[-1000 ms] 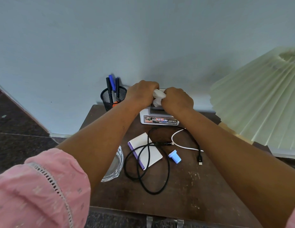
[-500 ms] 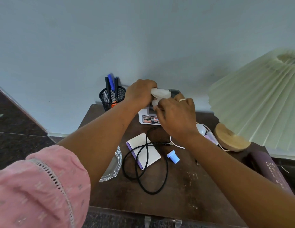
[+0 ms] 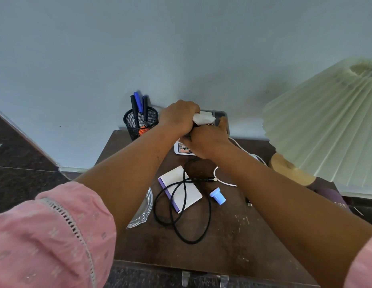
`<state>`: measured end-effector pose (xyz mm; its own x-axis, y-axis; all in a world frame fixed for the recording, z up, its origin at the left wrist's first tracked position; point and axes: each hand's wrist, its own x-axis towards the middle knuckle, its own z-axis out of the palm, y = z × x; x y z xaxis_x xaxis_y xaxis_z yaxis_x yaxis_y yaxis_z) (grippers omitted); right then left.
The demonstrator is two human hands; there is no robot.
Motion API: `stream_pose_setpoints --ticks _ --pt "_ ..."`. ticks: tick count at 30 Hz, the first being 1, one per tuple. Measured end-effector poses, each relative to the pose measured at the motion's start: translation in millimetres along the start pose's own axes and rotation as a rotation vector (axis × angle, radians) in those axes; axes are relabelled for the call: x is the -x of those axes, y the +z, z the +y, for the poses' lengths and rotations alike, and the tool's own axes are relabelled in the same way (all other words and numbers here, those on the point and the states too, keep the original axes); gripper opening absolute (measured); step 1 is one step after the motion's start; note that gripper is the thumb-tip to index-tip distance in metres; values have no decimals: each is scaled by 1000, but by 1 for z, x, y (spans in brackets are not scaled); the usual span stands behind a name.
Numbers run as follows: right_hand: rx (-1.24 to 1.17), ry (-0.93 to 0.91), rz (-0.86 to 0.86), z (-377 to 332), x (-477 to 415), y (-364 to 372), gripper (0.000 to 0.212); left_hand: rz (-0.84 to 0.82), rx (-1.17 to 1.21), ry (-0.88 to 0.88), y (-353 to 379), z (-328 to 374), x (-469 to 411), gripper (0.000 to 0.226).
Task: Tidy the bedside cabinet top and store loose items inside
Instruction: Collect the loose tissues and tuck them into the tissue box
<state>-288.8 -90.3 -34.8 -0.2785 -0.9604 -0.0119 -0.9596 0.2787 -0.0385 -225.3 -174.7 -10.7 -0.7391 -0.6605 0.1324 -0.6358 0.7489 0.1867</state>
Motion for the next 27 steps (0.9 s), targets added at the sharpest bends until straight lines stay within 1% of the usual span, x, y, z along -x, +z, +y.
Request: stream_pose_setpoints --ticks 3,4,5,7,8,9,11,13,15,17,19,21,22,27 --pt "-13 4 -163 -1 -4 -10 45 -31 -52 15 -4 2 -1 27" --pt "-4 -1 -179 0 -3 -15 38 -41 -73 22 -5 3 -2 25" --pt "3 -9 -150 4 -1 -19 31 -46 -92 26 -6 4 -2 24" --pt "-7 -13 10 12 3 -27 21 -51 -111 14 -6 4 -3 25" --pt "-50 8 88 17 5 -32 20 -53 -122 2 -5 5 -2 25" --pt "-117 47 136 21 6 -36 23 -54 -133 -9 -4 6 -1 27" --pt "-257 121 160 27 6 -42 29 -61 -130 -27 -2 6 1 34" --pt "-339 114 179 31 5 -39 40 -97 -83 -39 -5 5 3 41" --pt "-411 71 219 32 6 -33 50 -134 14 -52 -9 2 5 40" --pt "-418 50 262 34 6 -28 56 -125 148 -70 -12 -1 7 36" --pt "-354 55 328 35 4 -25 56 -38 286 -90 -15 -5 8 33" --pt "-359 66 387 36 1 -25 53 58 376 -116 -18 -10 9 26" --pt "-384 71 394 36 -1 -26 50 78 387 -124 -19 -12 9 24" --pt "-404 66 346 38 -3 -25 24 33 298 -103 -18 -5 7 17"
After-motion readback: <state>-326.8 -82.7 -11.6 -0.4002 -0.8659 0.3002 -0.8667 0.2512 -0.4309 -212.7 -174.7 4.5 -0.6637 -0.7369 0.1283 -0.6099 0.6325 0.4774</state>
